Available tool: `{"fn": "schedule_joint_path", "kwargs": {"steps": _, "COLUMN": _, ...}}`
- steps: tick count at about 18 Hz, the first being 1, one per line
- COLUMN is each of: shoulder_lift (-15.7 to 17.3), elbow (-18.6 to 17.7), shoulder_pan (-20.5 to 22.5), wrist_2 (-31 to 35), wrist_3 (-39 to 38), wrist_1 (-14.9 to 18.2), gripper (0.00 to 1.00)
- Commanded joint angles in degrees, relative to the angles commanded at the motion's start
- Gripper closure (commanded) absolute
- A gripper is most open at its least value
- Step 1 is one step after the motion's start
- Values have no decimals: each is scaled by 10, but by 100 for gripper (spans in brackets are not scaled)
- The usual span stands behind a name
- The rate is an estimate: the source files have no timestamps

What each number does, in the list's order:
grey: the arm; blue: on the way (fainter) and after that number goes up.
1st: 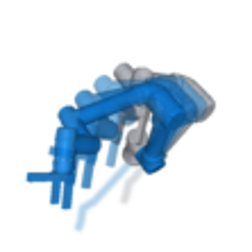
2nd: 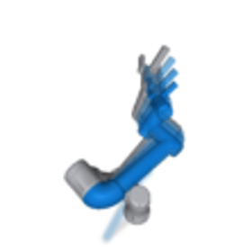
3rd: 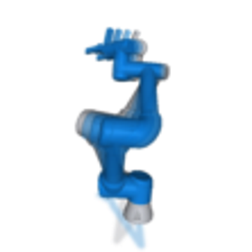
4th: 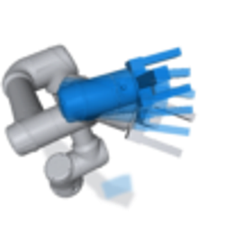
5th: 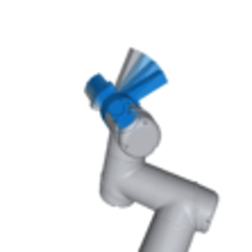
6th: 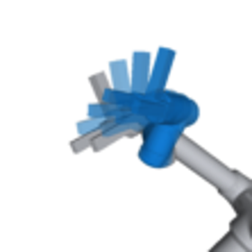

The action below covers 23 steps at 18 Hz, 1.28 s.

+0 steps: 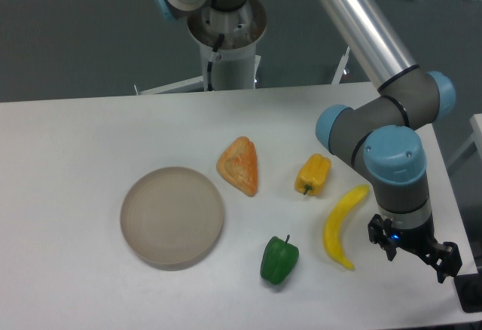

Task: Pick up the yellow pepper from the table
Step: 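Raise the open gripper and move it over the yellow pepper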

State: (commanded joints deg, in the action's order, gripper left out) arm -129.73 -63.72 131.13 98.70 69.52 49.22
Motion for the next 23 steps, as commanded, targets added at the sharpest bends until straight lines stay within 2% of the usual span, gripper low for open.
{"fn": "schedule_joint_path", "kwargs": {"steps": 10, "shoulder_lift": 7, "elbow": -8, "shoulder_pan": 0, "wrist_2": -1, "wrist_3": -5, "wrist_1": 0, "gripper": 0}}
{"fn": "schedule_joint_path", "kwargs": {"steps": 12, "shoulder_lift": 17, "elbow": -14, "shoulder_pan": 0, "wrist_2": 0, "wrist_3": -7, "wrist_1": 2, "gripper": 0}}
{"fn": "schedule_joint_path", "kwargs": {"steps": 17, "shoulder_lift": 53, "elbow": -58, "shoulder_pan": 0, "wrist_2": 0, "wrist_3": -6, "wrist_1": 2, "gripper": 0}}
{"fn": "schedule_joint_path", "kwargs": {"steps": 18, "shoulder_lift": 77, "elbow": -88, "shoulder_pan": 5, "wrist_2": -5, "wrist_3": -5, "wrist_1": 3, "gripper": 0}}
{"fn": "schedule_joint_path", "kwargs": {"steps": 21, "shoulder_lift": 117, "elbow": -133, "shoulder_pan": 22, "wrist_2": -32, "wrist_3": -4, "wrist_1": 3, "gripper": 0}}
{"fn": "schedule_joint_path", "kwargs": {"steps": 23, "shoulder_lift": 139, "elbow": -158, "shoulder_pan": 40, "wrist_2": -54, "wrist_3": 3, "wrist_1": 15, "gripper": 0}}
